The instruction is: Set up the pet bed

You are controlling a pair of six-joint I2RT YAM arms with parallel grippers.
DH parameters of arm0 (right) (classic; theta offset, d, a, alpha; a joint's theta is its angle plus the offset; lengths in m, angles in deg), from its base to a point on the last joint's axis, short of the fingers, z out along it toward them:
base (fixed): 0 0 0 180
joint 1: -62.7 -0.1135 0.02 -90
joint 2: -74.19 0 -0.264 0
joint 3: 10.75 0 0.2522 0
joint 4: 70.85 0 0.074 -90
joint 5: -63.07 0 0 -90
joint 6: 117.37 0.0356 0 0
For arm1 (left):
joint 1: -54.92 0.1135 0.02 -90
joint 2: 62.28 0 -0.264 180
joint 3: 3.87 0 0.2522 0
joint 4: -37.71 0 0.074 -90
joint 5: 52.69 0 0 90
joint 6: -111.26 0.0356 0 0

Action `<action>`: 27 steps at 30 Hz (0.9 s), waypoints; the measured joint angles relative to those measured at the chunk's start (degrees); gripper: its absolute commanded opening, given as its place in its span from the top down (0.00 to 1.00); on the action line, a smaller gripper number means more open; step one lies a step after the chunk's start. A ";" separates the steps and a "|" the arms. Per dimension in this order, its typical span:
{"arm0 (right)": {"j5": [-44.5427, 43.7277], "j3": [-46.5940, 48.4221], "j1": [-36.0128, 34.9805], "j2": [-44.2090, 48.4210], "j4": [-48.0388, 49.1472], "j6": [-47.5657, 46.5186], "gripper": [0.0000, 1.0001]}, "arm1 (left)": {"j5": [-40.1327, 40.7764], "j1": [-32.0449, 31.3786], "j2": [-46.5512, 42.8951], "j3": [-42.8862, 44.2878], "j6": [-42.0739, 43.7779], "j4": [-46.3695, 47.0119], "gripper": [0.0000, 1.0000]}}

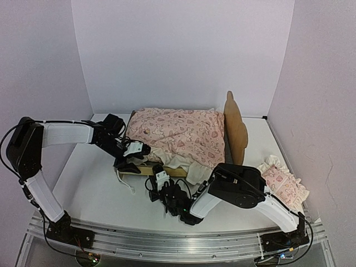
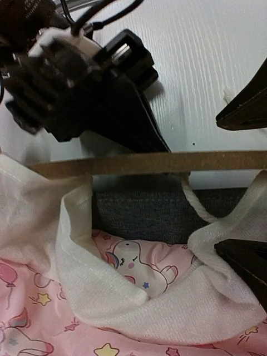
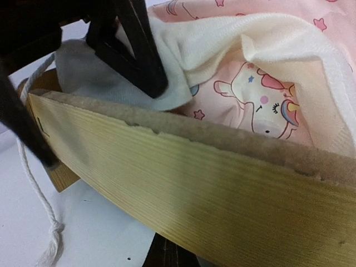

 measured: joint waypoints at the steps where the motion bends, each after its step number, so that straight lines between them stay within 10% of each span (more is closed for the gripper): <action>1: 0.26 -0.42 0.05 0.22 0.00 -0.16 0.99 | 0.75 0.00 1.08 0.84 0.79 -0.10 0.42; 11: 2.71 -5.55 0.07 3.65 -1.53 -1.71 0.88 | 3.99 -0.88 4.86 2.18 6.00 -4.68 0.99; 27: 6.99 -13.95 0.03 13.01 -4.80 -9.13 0.53 | 2.10 -3.12 10.78 25.13 -9.41 -25.47 1.00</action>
